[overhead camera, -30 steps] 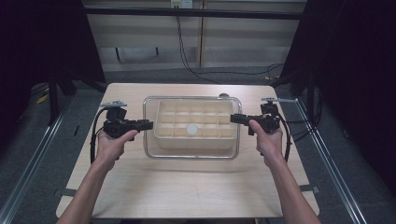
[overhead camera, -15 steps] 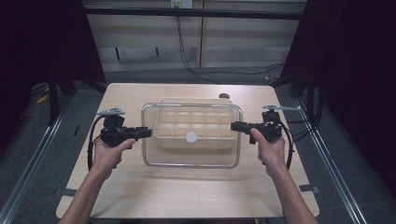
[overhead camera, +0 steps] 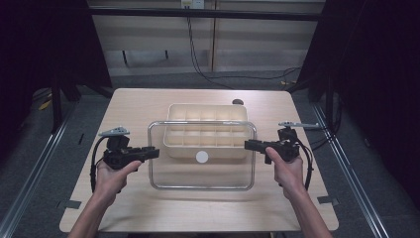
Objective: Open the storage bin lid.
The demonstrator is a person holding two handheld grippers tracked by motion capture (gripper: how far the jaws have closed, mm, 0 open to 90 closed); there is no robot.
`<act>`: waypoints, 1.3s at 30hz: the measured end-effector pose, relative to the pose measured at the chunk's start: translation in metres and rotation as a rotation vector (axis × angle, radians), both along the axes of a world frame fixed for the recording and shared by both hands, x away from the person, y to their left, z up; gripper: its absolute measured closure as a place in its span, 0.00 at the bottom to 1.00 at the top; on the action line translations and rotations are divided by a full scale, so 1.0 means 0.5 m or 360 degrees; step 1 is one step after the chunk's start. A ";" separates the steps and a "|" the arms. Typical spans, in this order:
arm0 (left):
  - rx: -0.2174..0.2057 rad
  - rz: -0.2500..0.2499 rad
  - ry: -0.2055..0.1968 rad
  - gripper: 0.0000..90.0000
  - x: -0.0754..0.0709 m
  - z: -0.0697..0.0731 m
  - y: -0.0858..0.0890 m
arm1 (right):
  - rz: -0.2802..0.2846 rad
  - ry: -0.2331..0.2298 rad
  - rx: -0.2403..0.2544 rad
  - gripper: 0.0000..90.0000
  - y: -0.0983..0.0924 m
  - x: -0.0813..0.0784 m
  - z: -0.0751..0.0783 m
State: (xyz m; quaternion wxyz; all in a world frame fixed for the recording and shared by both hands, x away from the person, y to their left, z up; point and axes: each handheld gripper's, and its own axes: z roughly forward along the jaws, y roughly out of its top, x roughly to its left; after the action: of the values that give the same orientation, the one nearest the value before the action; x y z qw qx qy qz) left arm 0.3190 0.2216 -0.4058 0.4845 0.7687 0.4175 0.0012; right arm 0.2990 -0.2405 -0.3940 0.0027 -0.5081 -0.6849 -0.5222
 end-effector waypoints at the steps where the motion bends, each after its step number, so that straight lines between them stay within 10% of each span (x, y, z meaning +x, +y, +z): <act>1: 0.0011 -0.0008 -0.0003 0.77 -0.003 -0.002 0.000 | 0.0003 0.0002 -0.0002 0.77 0.001 -0.004 -0.002; 24: 0.0035 -0.0054 0.0083 0.78 -0.086 -0.033 0.010 | 0.0032 0.0106 0.0001 0.77 0.006 -0.094 -0.056; 39: 0.0098 -0.0057 0.0147 0.77 -0.086 -0.074 0.005 | 0.0022 0.0169 -0.0021 0.76 0.010 -0.085 -0.092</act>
State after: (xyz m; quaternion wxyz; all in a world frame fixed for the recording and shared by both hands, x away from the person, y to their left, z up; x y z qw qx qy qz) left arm 0.2759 0.2239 -0.4427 0.4408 0.7899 0.4253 -0.0300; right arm 0.2567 -0.2356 -0.4398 0.0393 -0.5305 -0.6908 -0.4898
